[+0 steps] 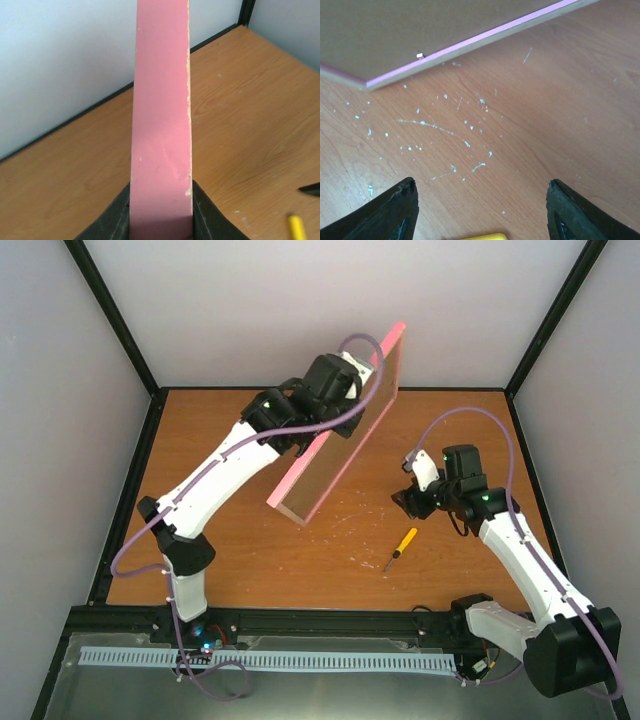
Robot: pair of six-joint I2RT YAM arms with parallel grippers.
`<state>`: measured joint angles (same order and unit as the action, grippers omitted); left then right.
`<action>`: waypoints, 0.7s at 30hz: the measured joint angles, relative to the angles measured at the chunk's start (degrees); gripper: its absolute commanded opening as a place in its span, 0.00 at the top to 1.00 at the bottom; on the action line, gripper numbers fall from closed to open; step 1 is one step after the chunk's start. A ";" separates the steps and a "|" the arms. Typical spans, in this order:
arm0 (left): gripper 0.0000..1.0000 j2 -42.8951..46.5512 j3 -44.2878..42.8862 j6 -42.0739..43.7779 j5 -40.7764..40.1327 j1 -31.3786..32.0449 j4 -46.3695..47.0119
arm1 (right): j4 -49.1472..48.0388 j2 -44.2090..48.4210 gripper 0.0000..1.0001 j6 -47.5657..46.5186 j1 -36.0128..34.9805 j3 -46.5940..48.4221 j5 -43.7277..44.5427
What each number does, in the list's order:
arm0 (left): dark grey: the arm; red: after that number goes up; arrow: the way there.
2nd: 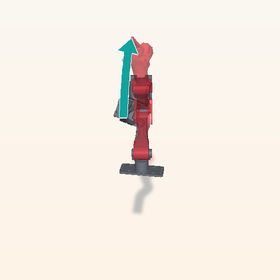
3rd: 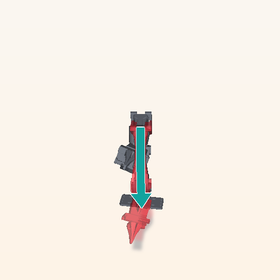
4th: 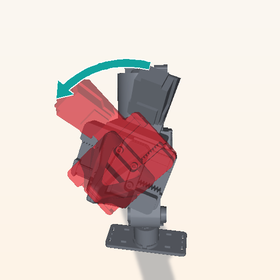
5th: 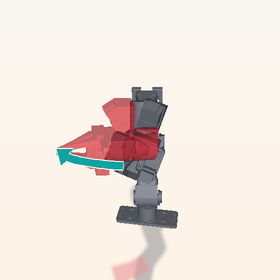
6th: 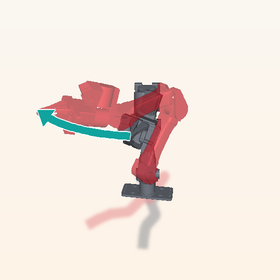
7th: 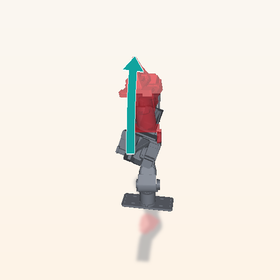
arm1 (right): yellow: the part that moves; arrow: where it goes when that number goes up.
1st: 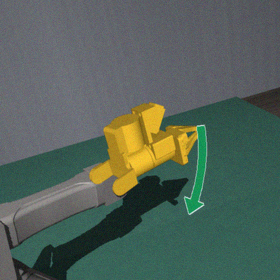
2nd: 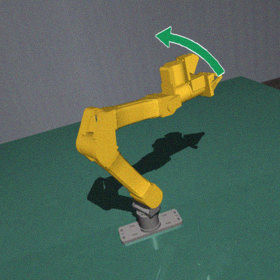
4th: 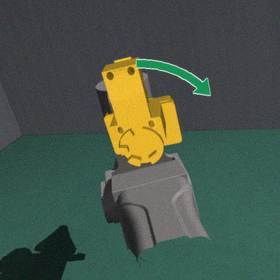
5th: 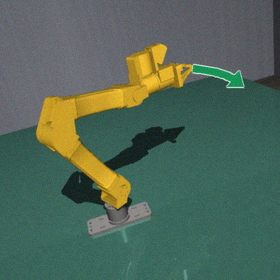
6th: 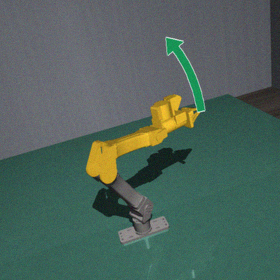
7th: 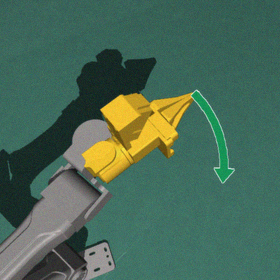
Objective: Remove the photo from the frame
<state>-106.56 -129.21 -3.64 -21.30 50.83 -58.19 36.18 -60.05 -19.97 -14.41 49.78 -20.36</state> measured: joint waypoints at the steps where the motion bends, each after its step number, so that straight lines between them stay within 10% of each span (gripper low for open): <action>1: 0.99 0.00 -0.46 -2.05 1.53 -0.85 -0.17 | -0.46 -0.13 0.31 0.00 0.00 -0.92 0.00; 10: 0.99 1.38 3.26 -16.24 15.34 -12.31 1.20 | -3.04 -1.18 0.32 0.09 0.02 -2.23 -0.96; 21: 0.99 15.96 35.32 -28.76 29.73 -27.39 15.52 | -3.69 -1.18 0.32 0.02 0.02 -3.34 -1.20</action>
<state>-90.61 -93.89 -32.40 8.43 23.44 -42.68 32.49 -61.23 -19.94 -14.39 46.44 -21.56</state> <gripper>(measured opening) 0.211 0.684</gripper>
